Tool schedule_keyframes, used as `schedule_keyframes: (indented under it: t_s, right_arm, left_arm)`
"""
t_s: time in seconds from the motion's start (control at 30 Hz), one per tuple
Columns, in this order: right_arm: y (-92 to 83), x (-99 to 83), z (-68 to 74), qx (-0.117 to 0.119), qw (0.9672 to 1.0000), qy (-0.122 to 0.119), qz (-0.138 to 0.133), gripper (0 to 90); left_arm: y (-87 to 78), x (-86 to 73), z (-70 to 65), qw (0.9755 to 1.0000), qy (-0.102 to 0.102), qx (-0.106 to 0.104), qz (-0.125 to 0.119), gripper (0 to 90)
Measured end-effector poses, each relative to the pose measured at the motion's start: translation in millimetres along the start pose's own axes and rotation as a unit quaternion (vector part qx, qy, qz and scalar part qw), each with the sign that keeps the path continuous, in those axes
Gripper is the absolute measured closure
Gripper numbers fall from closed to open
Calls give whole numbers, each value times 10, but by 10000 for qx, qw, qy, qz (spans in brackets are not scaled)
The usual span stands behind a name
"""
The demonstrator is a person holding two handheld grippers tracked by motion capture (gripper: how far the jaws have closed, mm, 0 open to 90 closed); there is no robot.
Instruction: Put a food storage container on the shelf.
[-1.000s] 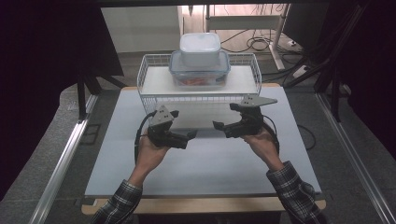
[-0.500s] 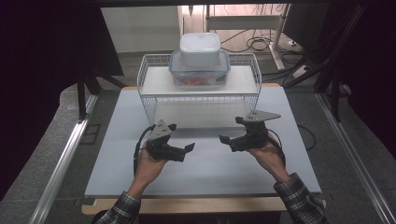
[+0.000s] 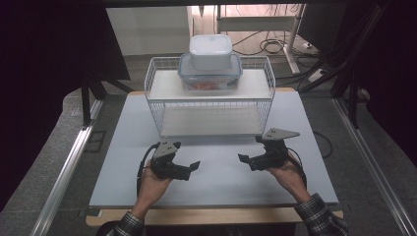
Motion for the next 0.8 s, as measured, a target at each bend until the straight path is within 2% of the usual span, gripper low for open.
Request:
schedule_keyframes:
  t_s: [0.27,0.47,0.7,0.8]
  right_arm:
    - [31,-206,-24,-44,9997,98,200,7]
    - [74,-348,-30,-63,9991,116,402,5]
    - [116,-468,-4,-29,9983,129,559,0]
    - [148,-511,7,-41,9979,65,645,0]
  left_arm:
    - [76,-191,25,9991,93,136,389,17]
    - [103,-290,30,9983,87,151,561,14]
    - [109,-410,66,9974,-29,187,702,13]
    - [141,-443,60,9967,-3,192,793,13]
Point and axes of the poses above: each handheld gripper's, and its own axes: y roughly forward along the jaws, x roughly out of its top, z roughly to its left, the point moved 3 cm from there along y, roughly forward along the jaws, and after that the axes turned 3 degrees about -y, right-handed, at the moved point
